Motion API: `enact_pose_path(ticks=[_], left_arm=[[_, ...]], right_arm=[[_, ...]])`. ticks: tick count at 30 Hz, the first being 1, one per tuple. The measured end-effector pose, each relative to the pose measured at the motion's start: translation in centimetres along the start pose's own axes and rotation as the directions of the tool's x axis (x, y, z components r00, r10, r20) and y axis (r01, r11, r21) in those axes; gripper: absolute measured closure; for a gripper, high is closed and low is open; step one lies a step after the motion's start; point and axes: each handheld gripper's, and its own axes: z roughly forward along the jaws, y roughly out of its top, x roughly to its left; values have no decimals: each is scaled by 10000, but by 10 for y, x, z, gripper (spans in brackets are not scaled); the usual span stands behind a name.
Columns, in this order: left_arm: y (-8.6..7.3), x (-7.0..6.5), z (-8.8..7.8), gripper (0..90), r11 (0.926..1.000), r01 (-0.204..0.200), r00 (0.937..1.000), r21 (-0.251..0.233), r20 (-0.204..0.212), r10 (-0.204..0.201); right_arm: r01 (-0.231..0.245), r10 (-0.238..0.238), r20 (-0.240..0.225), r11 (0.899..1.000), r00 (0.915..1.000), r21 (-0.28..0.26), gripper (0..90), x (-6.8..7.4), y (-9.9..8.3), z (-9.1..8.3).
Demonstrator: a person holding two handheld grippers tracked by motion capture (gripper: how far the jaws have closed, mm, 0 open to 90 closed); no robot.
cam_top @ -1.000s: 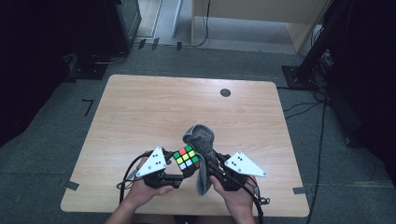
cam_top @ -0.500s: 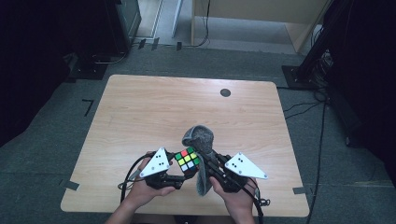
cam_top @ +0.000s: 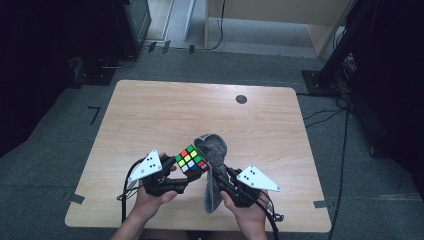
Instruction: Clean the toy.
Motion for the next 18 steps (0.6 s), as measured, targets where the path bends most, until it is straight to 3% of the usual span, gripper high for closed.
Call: enact_pose_path(ticks=[3,6,7,8,9,10,12,13,14,15,16,18], left_arm=[[2,1,-1,342,9991,294,9995,-312,-143,-298],[2,1,0,343,9982,501,9987,-337,18,-501],[0,0,2,343,9988,463,9989,-153,13,-463],[0,0,2,343,9988,463,9989,-153,13,-463],[0,0,2,343,9986,502,9987,-153,52,-501],[1,0,2,343,9983,565,9984,-162,97,-564],[2,0,2,343,9980,589,9982,-251,116,-586],[2,0,1,343,9976,626,9979,-284,181,-621],[2,0,1,343,9976,638,9977,-275,232,-632],[2,0,1,343,9977,628,9978,-254,245,-622],[2,0,2,343,9977,633,9977,-230,257,-627],[1,0,3,343,9978,632,9977,-194,248,-627]], right_arm=[[29,-18,-455,9997,9990,243,747,3,-2,4],[462,-406,-964,9974,9945,559,747,16,-11,12],[966,-864,-1348,9928,9871,714,748,28,-15,17],[1361,-1238,-1393,9872,9825,830,748,34,-17,18],[1361,-1238,-1393,9872,9825,830,748,34,-17,18],[1714,-1572,-1440,9809,9770,924,751,38,-19,20],[2181,-2069,-1250,9723,9704,841,761,41,-19,19],[2125,-2064,-880,9749,9745,669,764,35,-15,15],[2125,-2064,-880,9749,9745,669,764,35,-15,15],[1999,-1970,-565,9786,9788,492,765,30,-12,12],[1589,-1585,-173,9870,9872,241,765,21,-7,7],[1449,-1446,-176,9893,9893,180,765,18,-7,6]])
